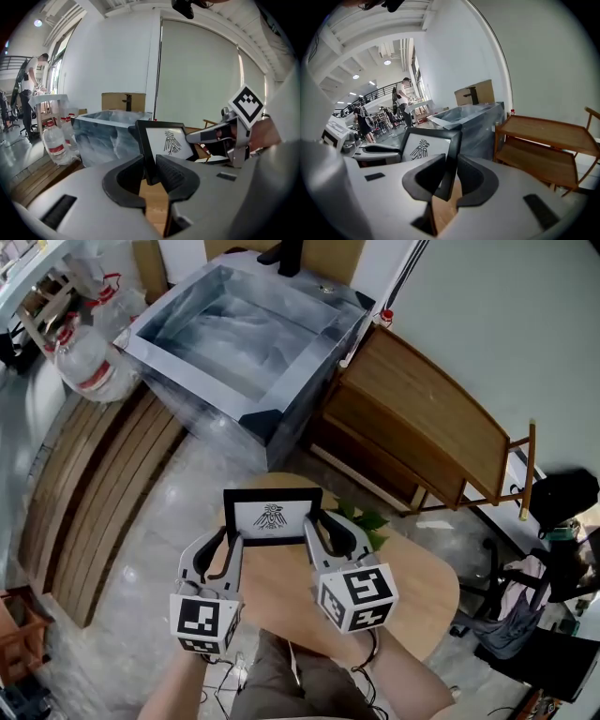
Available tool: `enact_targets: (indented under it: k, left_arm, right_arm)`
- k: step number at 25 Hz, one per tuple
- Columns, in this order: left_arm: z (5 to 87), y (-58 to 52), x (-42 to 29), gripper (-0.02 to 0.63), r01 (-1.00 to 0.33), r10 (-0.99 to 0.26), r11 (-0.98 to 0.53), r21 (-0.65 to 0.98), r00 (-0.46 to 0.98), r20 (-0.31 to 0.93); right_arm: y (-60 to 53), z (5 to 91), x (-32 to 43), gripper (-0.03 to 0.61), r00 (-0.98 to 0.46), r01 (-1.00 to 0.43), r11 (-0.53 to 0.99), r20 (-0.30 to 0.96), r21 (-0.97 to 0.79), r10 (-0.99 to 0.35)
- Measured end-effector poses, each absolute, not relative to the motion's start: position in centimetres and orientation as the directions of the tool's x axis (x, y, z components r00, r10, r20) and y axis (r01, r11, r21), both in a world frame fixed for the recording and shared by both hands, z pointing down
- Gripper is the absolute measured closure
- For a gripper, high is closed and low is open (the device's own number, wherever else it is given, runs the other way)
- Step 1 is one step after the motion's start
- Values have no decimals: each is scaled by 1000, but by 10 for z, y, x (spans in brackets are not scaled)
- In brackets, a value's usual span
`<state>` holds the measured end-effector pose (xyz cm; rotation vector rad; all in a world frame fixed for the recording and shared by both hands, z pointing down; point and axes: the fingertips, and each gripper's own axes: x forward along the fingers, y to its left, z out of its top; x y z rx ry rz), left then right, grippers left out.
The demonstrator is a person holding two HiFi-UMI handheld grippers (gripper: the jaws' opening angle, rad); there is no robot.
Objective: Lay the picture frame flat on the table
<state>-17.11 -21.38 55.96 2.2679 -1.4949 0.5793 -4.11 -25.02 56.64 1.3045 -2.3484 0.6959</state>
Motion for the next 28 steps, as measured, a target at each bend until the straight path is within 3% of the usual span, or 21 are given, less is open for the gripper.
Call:
enact_targets:
  k: [28]
  left_arm:
    - [856,-203,-188,535,-938,-575,-265,223,339,745]
  right_arm:
    - [-240,862,-58,515,-452,-872,408,768,-272,-454]
